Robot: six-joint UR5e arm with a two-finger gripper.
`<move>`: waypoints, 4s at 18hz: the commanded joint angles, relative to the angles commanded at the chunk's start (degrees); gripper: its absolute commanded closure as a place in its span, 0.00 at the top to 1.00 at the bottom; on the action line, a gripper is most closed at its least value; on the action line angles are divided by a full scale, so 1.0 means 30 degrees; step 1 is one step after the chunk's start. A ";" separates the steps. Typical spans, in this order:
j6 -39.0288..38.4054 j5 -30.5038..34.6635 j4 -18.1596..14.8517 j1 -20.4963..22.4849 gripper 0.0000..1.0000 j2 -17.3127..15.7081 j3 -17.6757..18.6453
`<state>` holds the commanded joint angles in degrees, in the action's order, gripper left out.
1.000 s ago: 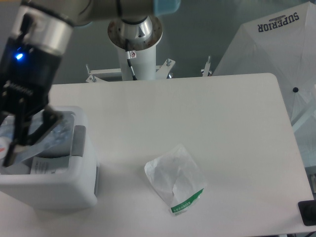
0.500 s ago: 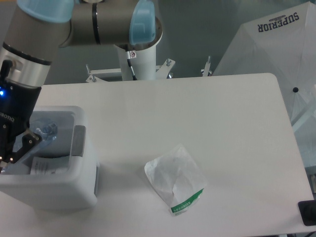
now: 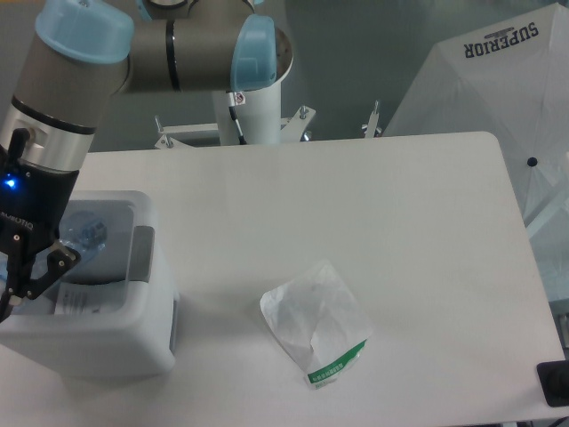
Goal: Place the trash in the trash can
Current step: 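Lower the bottle into the bin and open the gripper, then move the open gripper back over the clear plastic bag, then lower the gripper and pinch the edge of the plastic bag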
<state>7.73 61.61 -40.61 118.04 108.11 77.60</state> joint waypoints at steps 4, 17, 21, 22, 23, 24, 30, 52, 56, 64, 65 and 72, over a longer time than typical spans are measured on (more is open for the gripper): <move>-0.0291 0.0029 -0.0029 0.0175 1.00 -0.0059 0.0176; -0.0674 0.0088 -0.0293 0.6411 1.00 -0.1319 0.2839; -0.0644 0.1926 -0.0264 0.7731 1.00 -0.1436 0.4510; -0.0616 0.2572 -0.0264 0.7850 1.00 -0.1407 0.4774; -0.0528 0.2926 -0.0235 0.7968 1.00 -0.1378 0.4951; -0.0440 0.3017 -0.0234 0.8085 1.00 -0.1320 0.5097; 0.6523 0.5767 -0.0117 0.8145 1.00 -0.0822 0.7558; 1.5293 0.9990 0.0615 0.4777 1.00 0.2136 0.8878; 1.5293 1.0282 0.0616 0.4453 1.00 0.2752 0.8966; 1.5264 1.0898 0.0645 0.4248 0.99 0.3192 0.8937; 1.5235 1.0927 0.0674 0.4248 0.99 0.3308 0.8937; 1.5264 1.0957 0.0645 0.4248 0.78 0.3427 0.8849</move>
<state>53.53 94.48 -38.67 130.78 118.39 104.15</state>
